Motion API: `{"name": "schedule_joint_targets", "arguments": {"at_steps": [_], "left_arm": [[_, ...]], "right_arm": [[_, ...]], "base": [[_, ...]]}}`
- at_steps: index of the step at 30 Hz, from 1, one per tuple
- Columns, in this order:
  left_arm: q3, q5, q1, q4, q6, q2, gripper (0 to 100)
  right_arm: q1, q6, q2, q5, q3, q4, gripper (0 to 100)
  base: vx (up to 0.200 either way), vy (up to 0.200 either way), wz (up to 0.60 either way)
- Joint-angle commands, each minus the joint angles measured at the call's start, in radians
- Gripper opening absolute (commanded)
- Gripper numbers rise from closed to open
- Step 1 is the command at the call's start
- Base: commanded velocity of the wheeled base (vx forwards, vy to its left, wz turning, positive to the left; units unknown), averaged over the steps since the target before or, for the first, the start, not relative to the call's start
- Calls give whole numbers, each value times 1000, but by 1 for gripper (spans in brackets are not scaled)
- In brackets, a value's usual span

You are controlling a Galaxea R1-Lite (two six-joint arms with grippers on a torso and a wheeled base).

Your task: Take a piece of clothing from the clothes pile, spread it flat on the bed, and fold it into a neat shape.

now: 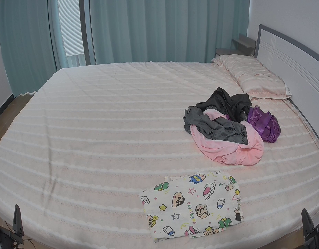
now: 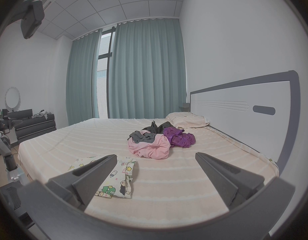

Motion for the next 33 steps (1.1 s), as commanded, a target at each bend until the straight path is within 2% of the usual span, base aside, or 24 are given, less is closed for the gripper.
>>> {"name": "schedule_joint_targets", "arguments": {"at_steps": [1, 2, 4, 10, 14, 16, 17, 18, 19, 24, 25, 26, 33], "left_arm": [[18, -80, -1, -3, -4, -11, 100], [18, -148, -1, -3, -11, -11, 100], [18, -227, -1, -1, -65, -11, 100], [12, -272, -1, 14, -79, -11, 100], [10, -221, 0, 28, -96, -11, 100], [10, -116, 0, 30, -129, -11, 100], [10, -109, 0, 30, -131, -11, 100], [12, -43, 0, 25, -129, -11, 100], [12, -30, 0, 24, -129, -11, 100], [13, -50, 0, 25, -140, -11, 100], [18, -109, 0, 20, -162, -11, 100], [18, -128, 0, 25, -183, -11, 100], [18, -139, 0, 27, -177, -11, 100]], "right_arm": [[1, 0, -10, 1, 18, 0, 100], [-2, 0, -10, 1, 18, 0, 100], [1, 0, -10, 1, 18, 0, 100], [1, 0, -10, 1, 18, 0, 100], [1, 0, -10, 1, 18, 0, 100], [1, 0, -10, 1, 18, 0, 100], [1, 0, -12, 1, 18, 0, 100], [1, 0, -10, -1, 18, 0, 100], [-2, 0, -10, 1, 18, 0, 100], [1, 0, -10, 1, 18, 0, 100], [1, 0, -10, 1, 18, 0, 100], [1, 0, -10, 1, 18, 0, 100], [1, 0, -10, 1, 18, 0, 100]], "base": [[0, 0, 0], [0, 0, 0], [0, 0, 0], [0, 0, 0], [0, 0, 0], [0, 0, 0], [0, 0, 0], [0, 0, 0], [0, 0, 0], [0, 0, 0], [0, 0, 0], [0, 0, 0], [0, 0, 0]]}}
